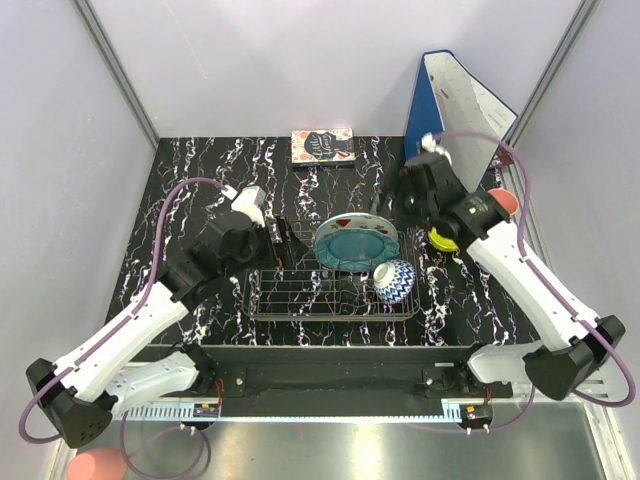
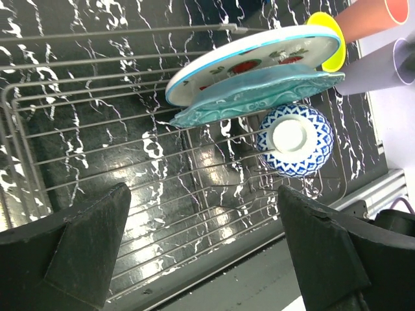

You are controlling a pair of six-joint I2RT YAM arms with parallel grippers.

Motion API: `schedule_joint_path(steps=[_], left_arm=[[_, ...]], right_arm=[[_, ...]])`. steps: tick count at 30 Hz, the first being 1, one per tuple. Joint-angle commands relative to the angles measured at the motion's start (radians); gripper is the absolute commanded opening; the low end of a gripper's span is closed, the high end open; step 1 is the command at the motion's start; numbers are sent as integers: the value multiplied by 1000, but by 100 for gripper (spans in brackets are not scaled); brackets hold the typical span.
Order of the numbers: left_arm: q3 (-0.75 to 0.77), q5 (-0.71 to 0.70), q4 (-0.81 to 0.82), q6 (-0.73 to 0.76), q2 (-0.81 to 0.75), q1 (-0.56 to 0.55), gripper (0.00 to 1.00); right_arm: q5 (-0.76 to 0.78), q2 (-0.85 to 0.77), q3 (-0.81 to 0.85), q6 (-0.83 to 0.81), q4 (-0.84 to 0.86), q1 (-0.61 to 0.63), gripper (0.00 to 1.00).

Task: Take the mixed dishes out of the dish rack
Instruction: Move the dish rack to the center of the board.

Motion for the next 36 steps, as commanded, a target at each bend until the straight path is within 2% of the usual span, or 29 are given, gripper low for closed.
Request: schedule_joint_path(steps=[1, 5, 10, 14, 16, 20, 25, 31, 34, 36], left_arm=[[36, -64, 3, 46, -38, -3, 99], [62, -99, -20, 61, -44, -3, 99], [62, -128, -37, 64, -45, -3, 99], [77, -195, -81, 54, -26, 3, 99], [91, -246, -153, 43, 4, 20, 99], [73, -311, -225, 21, 53, 118, 99], [38, -338, -222, 49, 132, 200, 99], [25, -275, -153, 122, 234, 258, 99], [27, -245, -135, 153, 289, 269, 90], [24, -219, -121, 167, 318, 273, 78]], right_arm=[[213, 50, 273, -198, 33, 29, 100], [292, 137, 425, -281, -42, 29, 100], [206, 281, 587, -385, -97, 26, 100], [216, 324, 655, -459, -90, 26, 100], [249, 302, 634, -452, -64, 26, 100], [165, 226, 548, -442, 20, 27, 100], [115, 162, 474, -430, 44, 26, 100], [85, 137, 451, -441, 44, 27, 100], [74, 134, 445, -445, 45, 26, 100], [69, 134, 439, -452, 47, 26, 100]])
